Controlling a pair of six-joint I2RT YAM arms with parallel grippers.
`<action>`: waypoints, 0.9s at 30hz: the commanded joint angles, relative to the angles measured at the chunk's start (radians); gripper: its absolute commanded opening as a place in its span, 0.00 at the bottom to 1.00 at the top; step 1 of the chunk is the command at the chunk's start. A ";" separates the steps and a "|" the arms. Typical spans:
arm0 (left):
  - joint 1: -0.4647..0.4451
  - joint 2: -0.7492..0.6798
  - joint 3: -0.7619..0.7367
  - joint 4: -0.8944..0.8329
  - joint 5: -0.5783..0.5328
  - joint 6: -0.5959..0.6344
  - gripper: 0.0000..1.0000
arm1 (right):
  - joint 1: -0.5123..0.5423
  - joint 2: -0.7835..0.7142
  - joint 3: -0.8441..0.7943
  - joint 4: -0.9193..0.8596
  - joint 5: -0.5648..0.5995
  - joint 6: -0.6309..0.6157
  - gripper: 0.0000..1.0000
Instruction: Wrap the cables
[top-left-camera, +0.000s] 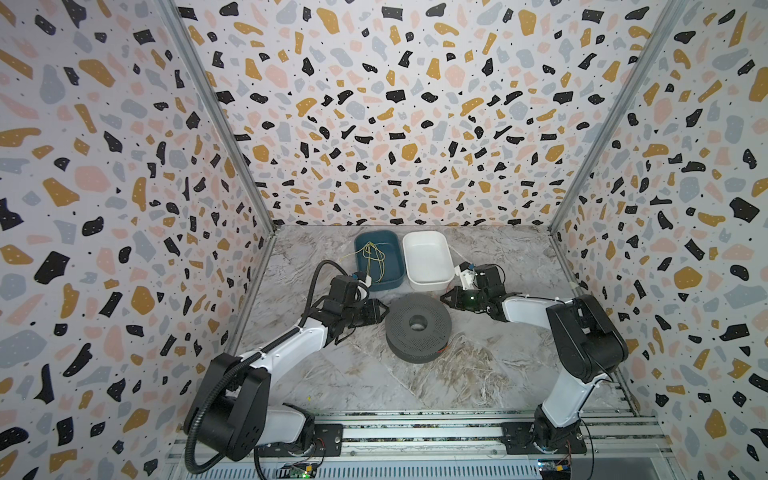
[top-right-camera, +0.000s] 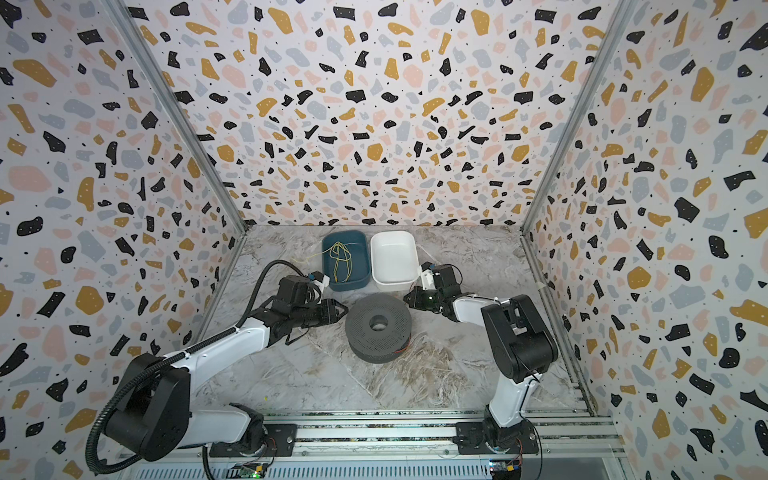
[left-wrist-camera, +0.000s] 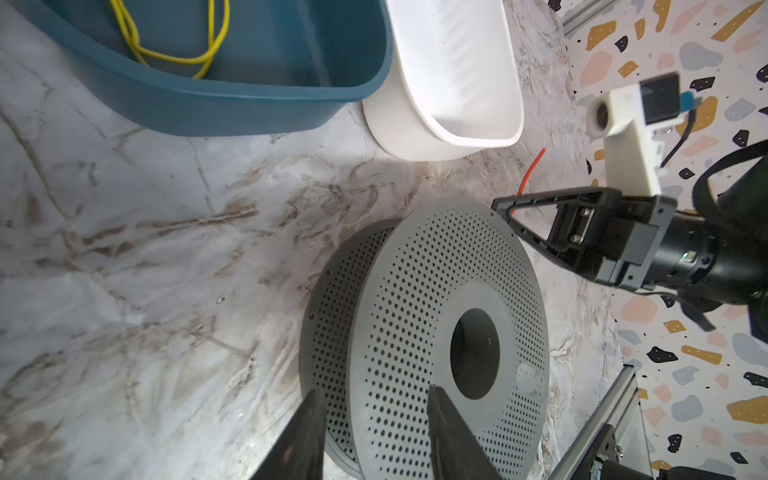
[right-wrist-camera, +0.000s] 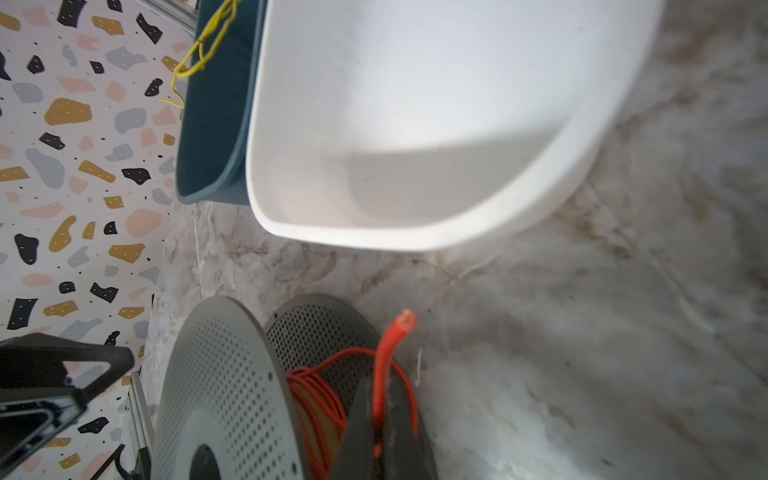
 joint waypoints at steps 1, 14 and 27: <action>-0.017 -0.008 -0.006 0.038 -0.015 -0.017 0.41 | -0.004 -0.059 -0.029 0.038 -0.010 0.002 0.01; -0.059 0.020 -0.010 0.094 -0.038 -0.060 0.41 | -0.004 -0.071 -0.155 0.106 0.005 -0.001 0.12; -0.062 0.001 0.056 0.006 -0.065 -0.017 0.41 | -0.005 -0.034 -0.175 0.117 0.049 -0.002 0.23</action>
